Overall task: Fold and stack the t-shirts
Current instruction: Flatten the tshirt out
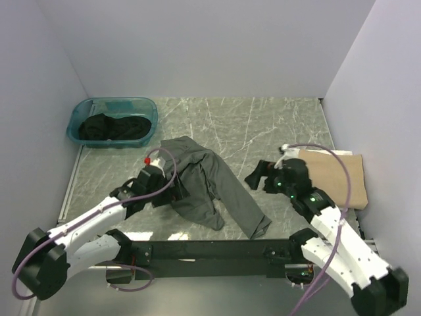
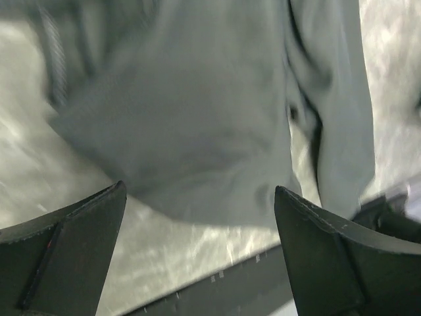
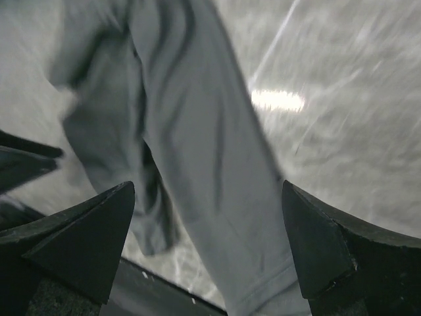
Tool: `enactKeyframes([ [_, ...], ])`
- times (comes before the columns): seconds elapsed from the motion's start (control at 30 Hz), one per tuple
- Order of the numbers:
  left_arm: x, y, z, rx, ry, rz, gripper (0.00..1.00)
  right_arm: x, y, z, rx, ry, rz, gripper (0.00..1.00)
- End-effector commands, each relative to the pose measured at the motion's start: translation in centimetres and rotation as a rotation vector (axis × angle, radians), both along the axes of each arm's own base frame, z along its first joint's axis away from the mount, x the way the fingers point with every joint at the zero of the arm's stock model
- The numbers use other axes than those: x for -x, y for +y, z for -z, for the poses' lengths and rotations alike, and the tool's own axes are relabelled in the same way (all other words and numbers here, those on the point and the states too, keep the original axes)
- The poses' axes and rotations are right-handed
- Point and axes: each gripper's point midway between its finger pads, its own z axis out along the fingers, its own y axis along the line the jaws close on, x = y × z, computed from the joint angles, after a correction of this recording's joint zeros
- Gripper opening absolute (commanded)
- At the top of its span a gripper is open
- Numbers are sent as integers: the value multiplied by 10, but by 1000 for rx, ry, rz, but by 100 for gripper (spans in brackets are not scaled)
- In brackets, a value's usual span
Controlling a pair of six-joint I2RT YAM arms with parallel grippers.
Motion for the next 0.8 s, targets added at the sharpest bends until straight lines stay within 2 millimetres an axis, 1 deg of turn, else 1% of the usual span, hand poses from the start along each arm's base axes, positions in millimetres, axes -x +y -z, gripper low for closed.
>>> enactKeyframes([
  [0.0,14,-18,-14,107,-17,23,99,8,9,17,112,72,-3,98],
  [0.03,20,-27,-17,138,-17,54,100,24,25,26,116,105,-68,98],
  [0.1,29,-28,-5,134,12,67,99,42,40,40,121,151,-133,98],
  [0.13,32,-26,8,115,50,55,100,51,45,49,118,185,-150,98],
  [0.17,30,-27,12,112,52,49,99,65,55,55,131,206,-206,98],
  [0.2,29,-27,17,108,62,48,99,71,59,58,131,216,-223,98],
  [0.23,29,-29,27,95,90,51,99,77,61,65,121,244,-228,98],
  [0.27,27,-33,28,99,91,59,99,83,72,66,89,262,-264,98],
  [0.33,20,-35,37,63,115,43,99,87,83,71,38,284,-294,98],
  [0.37,16,-37,38,56,111,42,99,88,83,79,52,314,-287,98],
  [0.4,12,-37,41,37,112,40,99,87,81,85,71,332,-271,98],
  [0.43,5,-37,44,5,112,32,99,82,81,84,88,335,-244,98],
  [0.47,-3,-32,48,-39,98,8,99,76,68,97,168,357,-183,98],
  [0.5,-5,-25,52,-86,112,-11,99,69,61,102,202,365,-142,98],
  [0.53,-14,-24,52,-103,120,-21,100,63,58,106,230,386,-127,98],
  [0.57,-25,-15,54,-144,101,-64,99,58,55,110,236,399,-114,98],
  [0.6,-35,-7,55,-141,110,-101,100,48,49,112,210,423,-92,98],
  [0.63,-41,-4,59,-150,119,-100,99,38,47,113,186,426,-72,96],
  [0.67,-47,-1,59,-146,123,-112,99,32,42,120,192,454,-52,95],
  [0.7,-57,12,65,-164,133,-159,99,15,30,118,187,443,2,95],
  [0.73,-67,15,62,-172,118,-172,99,3,26,117,182,430,22,95],
  [0.77,-74,21,63,-186,117,-189,100,-6,20,121,189,449,49,95],
])
